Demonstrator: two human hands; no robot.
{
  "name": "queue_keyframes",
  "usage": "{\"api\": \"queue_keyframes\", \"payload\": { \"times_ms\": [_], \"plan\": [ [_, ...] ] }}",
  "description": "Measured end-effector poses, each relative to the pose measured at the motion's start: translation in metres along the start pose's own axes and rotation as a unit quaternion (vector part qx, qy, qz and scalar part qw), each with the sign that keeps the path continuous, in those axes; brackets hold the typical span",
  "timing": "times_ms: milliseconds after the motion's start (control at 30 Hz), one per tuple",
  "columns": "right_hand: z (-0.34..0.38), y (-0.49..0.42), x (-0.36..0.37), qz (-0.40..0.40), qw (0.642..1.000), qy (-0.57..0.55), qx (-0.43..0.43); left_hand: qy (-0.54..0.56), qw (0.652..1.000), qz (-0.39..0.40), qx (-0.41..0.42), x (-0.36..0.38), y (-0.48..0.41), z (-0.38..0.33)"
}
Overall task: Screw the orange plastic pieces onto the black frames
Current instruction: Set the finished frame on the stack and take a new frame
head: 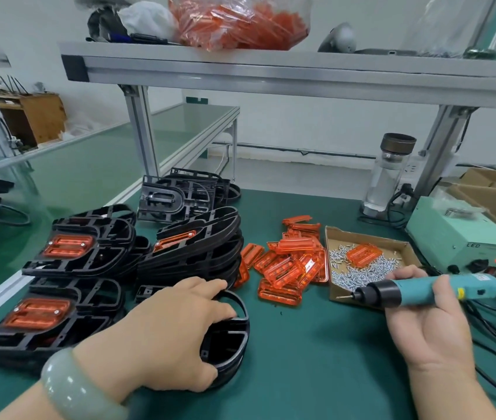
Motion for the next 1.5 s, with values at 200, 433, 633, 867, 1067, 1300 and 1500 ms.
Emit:
{"api": "queue_keyframes", "payload": {
  "times_ms": [200, 433, 633, 867, 1067, 1300, 1500],
  "plan": [
    [-0.003, 0.001, 0.002, 0.021, 1.0, 0.011, -0.006, 0.016, 0.999, -0.013, -0.025, 0.0, 0.004, 0.002],
    [-0.003, 0.002, 0.005, 0.016, 1.0, -0.012, 0.003, 0.016, 0.997, -0.069, -0.021, -0.003, 0.007, -0.003],
    [-0.009, 0.003, 0.002, 0.018, 1.0, 0.001, -0.007, 0.05, 0.997, -0.057, -0.023, 0.001, 0.009, 0.0],
    [-0.012, 0.005, 0.002, 0.001, 1.0, -0.001, 0.017, 0.154, 0.973, -0.169, -0.008, -0.025, 0.016, -0.004],
    [-0.012, 0.005, 0.007, 0.026, 0.999, -0.005, 0.048, 0.229, 0.921, -0.31, -0.055, -0.068, -0.004, 0.009],
    [-0.02, 0.007, -0.007, 0.078, 0.99, -0.064, 0.096, 0.206, 0.915, -0.31, -0.158, -0.104, -0.09, 0.049],
    [-0.033, 0.006, -0.003, 0.12, 0.975, -0.119, 0.147, 0.143, 0.919, -0.257, -0.262, -0.098, -0.163, 0.095]
  ]
}}
Point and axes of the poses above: each hand's wrist, its own y-axis away from the middle knuckle, its own x-axis out of the palm, z = x × y, the point moved 4 cm from there along -y, towards the middle knuckle, and after that the axes turned 12 degrees about -x, right-handed, at the moved point
